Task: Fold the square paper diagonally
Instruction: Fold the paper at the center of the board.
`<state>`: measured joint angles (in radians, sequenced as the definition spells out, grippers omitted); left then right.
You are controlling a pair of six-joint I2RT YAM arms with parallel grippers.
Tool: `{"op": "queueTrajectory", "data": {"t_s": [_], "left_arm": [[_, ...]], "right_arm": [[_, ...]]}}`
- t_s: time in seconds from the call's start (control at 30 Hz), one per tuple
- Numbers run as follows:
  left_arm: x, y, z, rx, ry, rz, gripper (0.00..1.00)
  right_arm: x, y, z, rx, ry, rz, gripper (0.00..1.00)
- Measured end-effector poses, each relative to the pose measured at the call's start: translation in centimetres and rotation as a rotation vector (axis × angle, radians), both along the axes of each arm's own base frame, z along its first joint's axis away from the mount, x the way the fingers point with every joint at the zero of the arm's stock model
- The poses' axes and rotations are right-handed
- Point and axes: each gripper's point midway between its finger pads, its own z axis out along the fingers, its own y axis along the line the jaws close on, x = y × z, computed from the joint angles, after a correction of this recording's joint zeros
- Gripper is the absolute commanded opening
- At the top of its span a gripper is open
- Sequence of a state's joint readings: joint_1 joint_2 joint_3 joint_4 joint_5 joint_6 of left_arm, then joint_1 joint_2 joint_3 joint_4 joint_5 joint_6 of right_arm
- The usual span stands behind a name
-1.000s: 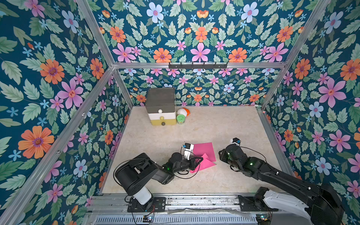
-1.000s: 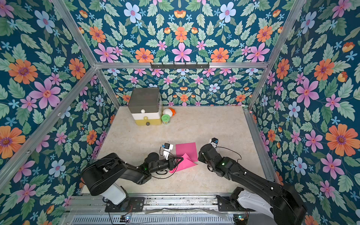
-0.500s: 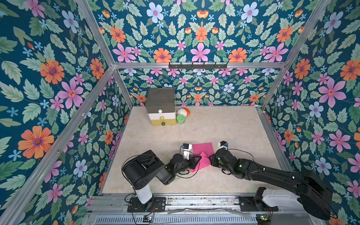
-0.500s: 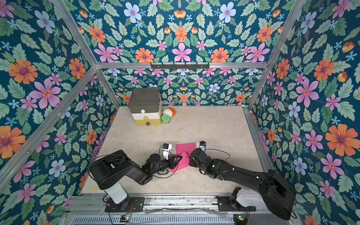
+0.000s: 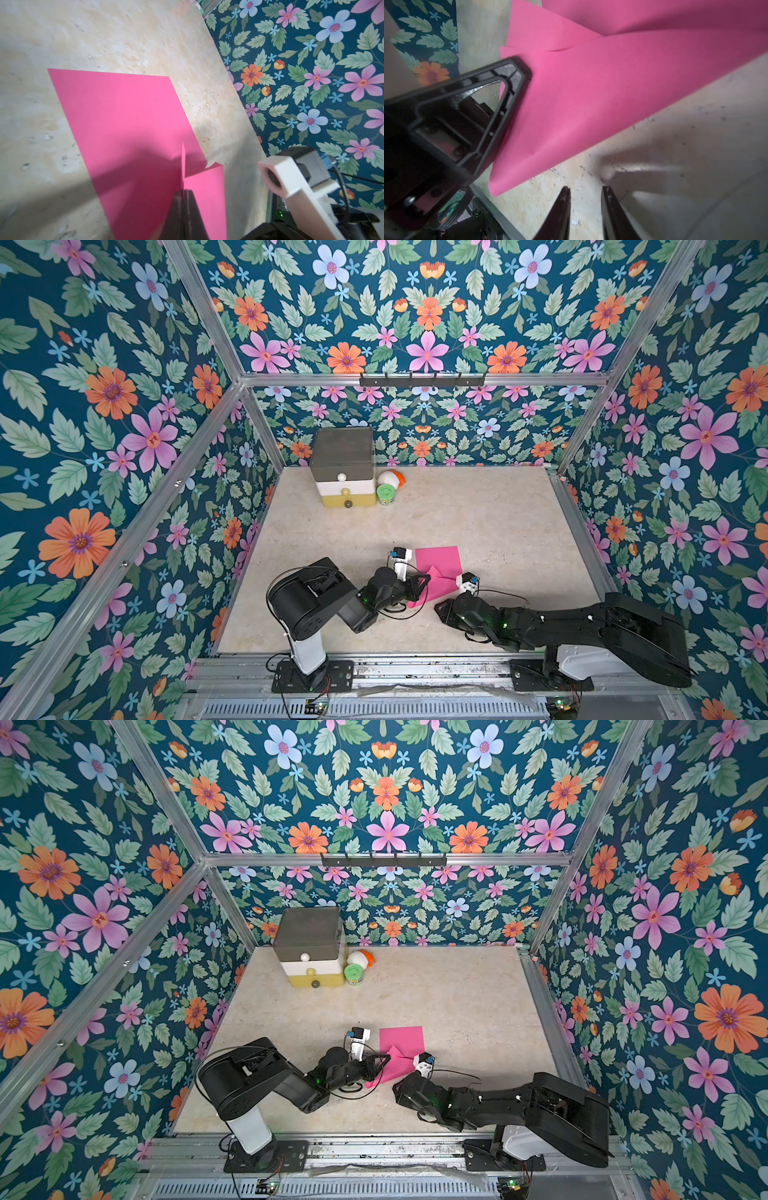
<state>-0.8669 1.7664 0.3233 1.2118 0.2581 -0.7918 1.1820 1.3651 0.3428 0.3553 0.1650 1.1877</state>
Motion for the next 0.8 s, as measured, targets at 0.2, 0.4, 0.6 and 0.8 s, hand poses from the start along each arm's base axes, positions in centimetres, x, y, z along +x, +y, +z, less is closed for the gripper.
{"op": "queueTrajectory", "data": {"t_s": [0.2, 0.4, 0.6, 0.8], "left_arm": [[-0.4, 0.1, 0.1, 0.004, -0.011, -0.014, 0.0], [-0.6, -0.3, -0.5, 0.014, -0.003, -0.039, 0.15], [-0.8, -1.0, -1.3, 0.022, 0.02, -0.073, 0.2], [-0.8, -0.9, -1.4, 0.02, 0.026, -0.077, 0.24]], "right_arm": [[0.9, 0.0, 0.8, 0.041, -0.001, -0.041, 0.28], [1.9, -0.3, 1.1, 0.046, -0.002, -0.071, 0.26], [2.6, -1.0, 0.6, 0.029, 0.01, -0.1, 0.24], [3.1, -1.3, 0.7, 0.028, 0.01, -0.117, 0.23]]}}
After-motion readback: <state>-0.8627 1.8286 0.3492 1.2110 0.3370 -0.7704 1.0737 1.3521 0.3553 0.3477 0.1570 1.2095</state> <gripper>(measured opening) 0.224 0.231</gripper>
